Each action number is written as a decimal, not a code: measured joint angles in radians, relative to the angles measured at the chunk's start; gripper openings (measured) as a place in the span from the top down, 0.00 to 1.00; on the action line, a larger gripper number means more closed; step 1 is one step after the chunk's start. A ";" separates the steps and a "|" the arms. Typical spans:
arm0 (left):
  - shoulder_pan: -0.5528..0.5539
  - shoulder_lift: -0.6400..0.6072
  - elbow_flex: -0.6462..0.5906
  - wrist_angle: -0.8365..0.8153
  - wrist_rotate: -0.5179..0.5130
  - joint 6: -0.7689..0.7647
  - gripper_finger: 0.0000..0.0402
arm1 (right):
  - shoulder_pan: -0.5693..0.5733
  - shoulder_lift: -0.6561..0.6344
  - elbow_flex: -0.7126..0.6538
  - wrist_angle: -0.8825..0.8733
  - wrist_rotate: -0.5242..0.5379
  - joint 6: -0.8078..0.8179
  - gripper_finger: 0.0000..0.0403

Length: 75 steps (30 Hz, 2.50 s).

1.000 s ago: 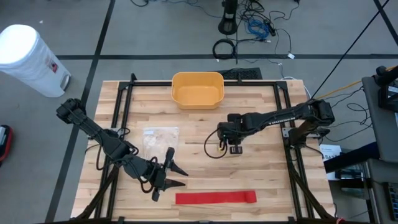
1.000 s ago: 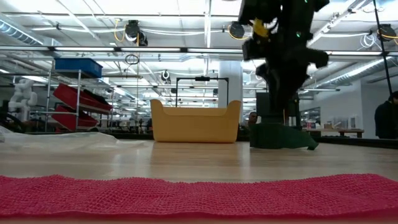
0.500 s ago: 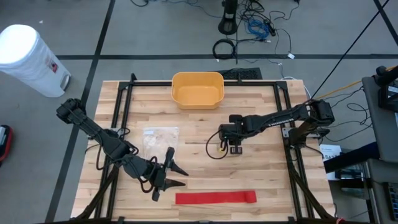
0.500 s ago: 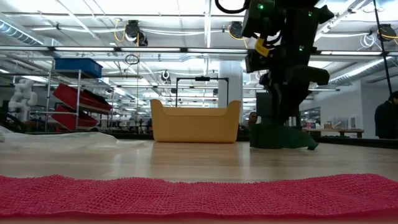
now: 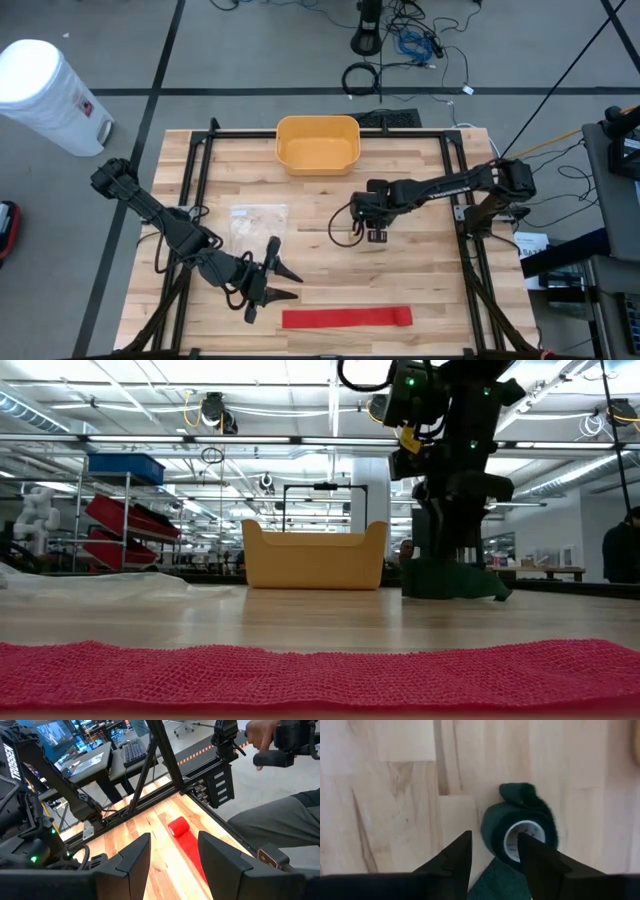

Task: Roll bandage
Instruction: Roll the green bandage

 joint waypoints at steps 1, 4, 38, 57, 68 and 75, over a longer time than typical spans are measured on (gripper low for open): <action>0.000 0.000 0.000 0.000 0.000 0.000 0.57 | -0.004 0.008 0.000 0.004 -0.018 0.000 0.64; 0.000 0.000 0.000 0.001 0.000 0.000 0.57 | -0.009 0.044 0.000 0.006 -0.030 0.001 0.64; 0.001 0.000 0.000 0.015 -0.022 0.030 0.57 | 0.095 -0.108 0.051 -0.038 -0.115 0.139 0.91; 0.038 0.038 0.001 0.108 0.079 -0.092 0.57 | 0.454 -0.519 0.102 0.179 -0.044 0.281 0.92; 0.043 0.297 0.001 0.489 -0.026 -0.158 0.57 | 0.558 -0.519 0.102 0.291 0.010 0.274 0.92; 0.040 0.378 0.001 0.776 -0.029 -0.157 0.57 | 0.636 -0.519 0.102 0.430 0.062 0.155 0.92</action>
